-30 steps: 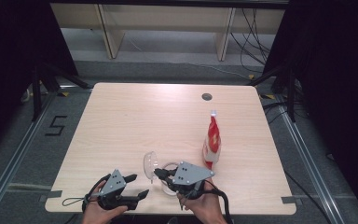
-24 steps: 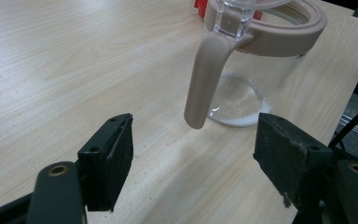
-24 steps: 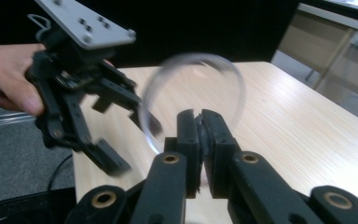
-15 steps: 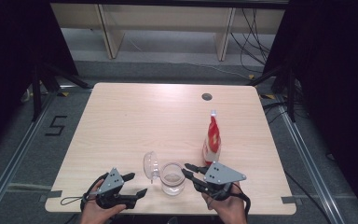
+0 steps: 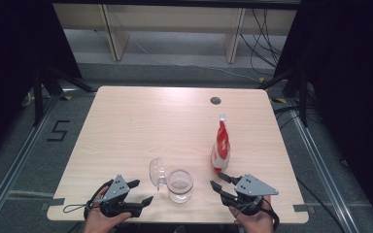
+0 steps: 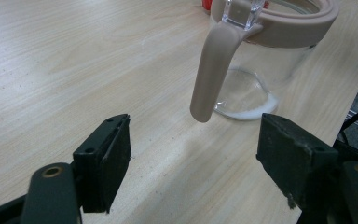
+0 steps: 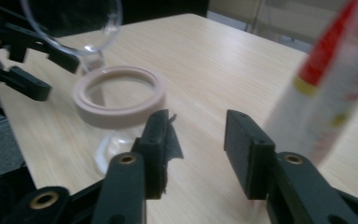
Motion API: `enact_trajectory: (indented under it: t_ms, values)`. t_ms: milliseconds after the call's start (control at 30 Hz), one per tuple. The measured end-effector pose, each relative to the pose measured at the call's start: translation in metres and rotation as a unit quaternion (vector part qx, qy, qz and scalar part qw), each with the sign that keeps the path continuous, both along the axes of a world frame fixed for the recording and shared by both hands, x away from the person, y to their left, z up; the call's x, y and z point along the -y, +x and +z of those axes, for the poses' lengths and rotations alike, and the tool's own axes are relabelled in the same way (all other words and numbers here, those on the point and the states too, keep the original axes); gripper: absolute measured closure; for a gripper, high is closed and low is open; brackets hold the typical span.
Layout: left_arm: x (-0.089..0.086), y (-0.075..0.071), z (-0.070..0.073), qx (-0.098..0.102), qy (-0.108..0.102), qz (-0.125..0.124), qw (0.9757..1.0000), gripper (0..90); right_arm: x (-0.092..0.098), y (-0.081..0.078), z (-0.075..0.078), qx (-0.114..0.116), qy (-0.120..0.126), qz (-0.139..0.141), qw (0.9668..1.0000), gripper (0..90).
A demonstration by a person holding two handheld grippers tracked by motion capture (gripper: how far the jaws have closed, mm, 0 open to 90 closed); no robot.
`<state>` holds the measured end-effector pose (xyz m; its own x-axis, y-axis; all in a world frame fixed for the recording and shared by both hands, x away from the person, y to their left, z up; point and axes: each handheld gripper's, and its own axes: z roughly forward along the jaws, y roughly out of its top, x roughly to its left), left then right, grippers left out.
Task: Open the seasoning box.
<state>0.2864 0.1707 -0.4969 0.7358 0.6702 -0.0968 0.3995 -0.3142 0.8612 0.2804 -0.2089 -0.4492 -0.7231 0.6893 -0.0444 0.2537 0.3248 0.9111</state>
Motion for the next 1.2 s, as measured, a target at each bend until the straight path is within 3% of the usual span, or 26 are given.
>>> enact_trajectory:
  t_ms: [33,133,200,300,333,400,500,533,567,667,733,800,900,967,1000,1100,1200]
  values:
    - [0.001,0.0,0.0,0.0,-0.003,0.001,1.0,25.3,0.004,0.001,-0.002,0.007,0.001,-0.01,0.9999,57.3]
    - [-0.001,0.001,0.0,0.0,0.006,0.001,1.0,25.1,0.009,0.002,-0.006,-0.006,0.003,-0.03,0.9995,54.0]
    - [0.0,0.001,-0.001,0.0,-0.001,0.0,1.0,25.0,0.011,0.002,-0.007,-0.013,0.001,-0.047,0.9988,50.6]
    - [-0.002,0.002,0.001,0.004,0.003,-0.002,1.0,24.9,0.014,0.004,-0.01,-0.011,0.003,-0.062,0.998,49.1]
    - [-0.003,0.002,0.0,0.003,-0.006,0.007,1.0,24.8,0.015,0.006,-0.012,-0.017,0.004,-0.075,0.997,45.4]
    - [-0.003,0.002,0.0,0.001,-0.002,0.011,0.9999,24.7,0.017,0.008,-0.013,-0.017,0.002,-0.084,0.9963,43.7]
    - [-0.004,0.004,-0.001,0.005,0.003,0.004,1.0,24.6,0.019,0.015,-0.016,-0.016,0.005,-0.103,0.9945,39.2]
    - [-0.004,0.004,-0.001,0.009,0.005,0.001,0.9999,24.6,0.018,0.015,-0.017,-0.028,0.011,-0.121,0.9922,37.9]
    - [-0.004,0.004,-0.001,0.008,0.006,0.0,1.0,24.6,0.02,0.02,-0.019,-0.012,0.007,-0.112,0.9936,37.4]
    - [-0.004,0.005,-0.002,0.007,0.01,0.002,0.9999,24.5,0.017,0.027,-0.023,-0.014,0.014,-0.131,0.9911,34.6]
    - [-0.004,0.005,-0.001,0.006,0.01,0.004,0.9999,24.5,0.017,0.035,-0.026,-0.006,0.008,-0.126,0.992,34.4]
    - [-0.004,0.005,-0.001,0.006,0.008,0.005,0.9999,24.5,0.013,0.042,-0.03,-0.007,0.024,-0.123,0.9921,33.5]
    - [-0.003,0.004,-0.003,0.0,-0.003,0.012,0.9999,24.5,0.006,0.049,-0.034,-0.001,0.013,-0.124,0.9922,33.9]
    - [-0.005,0.005,-0.001,0.007,0.01,0.004,0.9999,24.5,0.002,0.055,-0.038,0.006,0.009,-0.127,0.9918,31.9]
    - [-0.004,0.003,-0.001,0.0,0.008,0.01,0.9999,24.5,0.001,0.057,-0.039,0.002,0.009,-0.134,0.9909,31.8]
    - [-0.003,0.003,-0.001,0.003,0.01,0.005,0.9999,24.5,-0.002,0.063,-0.041,0.025,0.007,-0.15,0.9883,32.2]
    - [-0.003,0.004,-0.002,0.007,0.009,0.0,0.9999,24.6,-0.006,0.069,-0.044,0.027,0.018,-0.155,0.9874,30.8]
